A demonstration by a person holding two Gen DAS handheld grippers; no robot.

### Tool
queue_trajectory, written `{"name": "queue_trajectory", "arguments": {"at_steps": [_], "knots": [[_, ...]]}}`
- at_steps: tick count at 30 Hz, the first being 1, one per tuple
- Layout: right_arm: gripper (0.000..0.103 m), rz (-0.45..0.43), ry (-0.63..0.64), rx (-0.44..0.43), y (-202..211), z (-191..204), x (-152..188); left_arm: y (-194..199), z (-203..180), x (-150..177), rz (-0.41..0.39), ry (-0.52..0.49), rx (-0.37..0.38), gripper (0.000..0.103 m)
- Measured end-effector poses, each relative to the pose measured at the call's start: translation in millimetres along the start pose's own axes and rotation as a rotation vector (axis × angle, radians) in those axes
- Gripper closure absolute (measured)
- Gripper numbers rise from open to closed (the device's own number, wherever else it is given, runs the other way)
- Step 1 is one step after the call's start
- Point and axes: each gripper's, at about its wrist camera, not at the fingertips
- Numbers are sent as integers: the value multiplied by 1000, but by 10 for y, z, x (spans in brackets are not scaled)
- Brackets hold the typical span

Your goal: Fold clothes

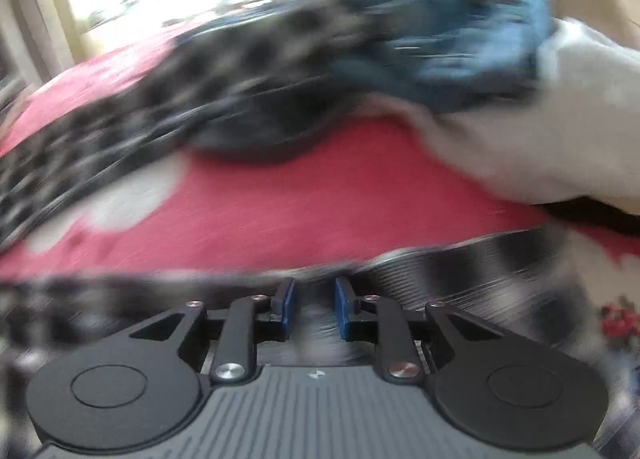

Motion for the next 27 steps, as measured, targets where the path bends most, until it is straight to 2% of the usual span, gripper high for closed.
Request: {"name": "queue_trajectory", "arguments": {"at_steps": [2, 5, 8, 11, 14, 15, 17, 18, 20, 21, 23, 27], "knots": [[82, -8, -48, 50, -87, -266, -95, -14, 10, 17, 8, 4, -2, 59], [81, -20, -120, 187, -224, -615, -243, -29, 33, 23, 14, 8, -9, 59], [81, -29, -194, 215, -240, -882, -311, -21, 44, 14, 14, 7, -28, 59], [78, -92, -179, 190, 10, -895, -332, 13, 65, -4, 8, 14, -36, 59], [78, -24, -167, -2, 248, -889, -230, 21, 71, -13, 8, 15, -36, 59], [78, 15, -159, 6, 233, -925, -194, 7, 72, -15, 12, 12, -35, 59], [78, 98, -140, 59, 161, -1013, -119, -47, 52, -38, 22, 1, -44, 59], [78, 111, -167, 137, 137, -1137, -99, -54, 40, -44, 20, -9, -53, 59], [78, 94, -256, 295, 166, -1442, -79, -31, 14, -61, 14, -17, -69, 59], [75, 65, -303, 331, 255, -1569, -78, 5, 12, -66, 7, -12, -70, 59], [75, 39, -376, 273, 493, -1706, -48, 88, 11, -67, -5, 2, -66, 58], [75, 102, -243, 23, 875, -1325, 187, 201, 1, -46, 10, 31, -49, 56]]}}
Point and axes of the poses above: each gripper's, at about its wrist camera, not at the fingertips, and y roughly against the way its jaws point, z to its left, x to its underside, and after that the axes turned 4 degrees about -y, right-handed
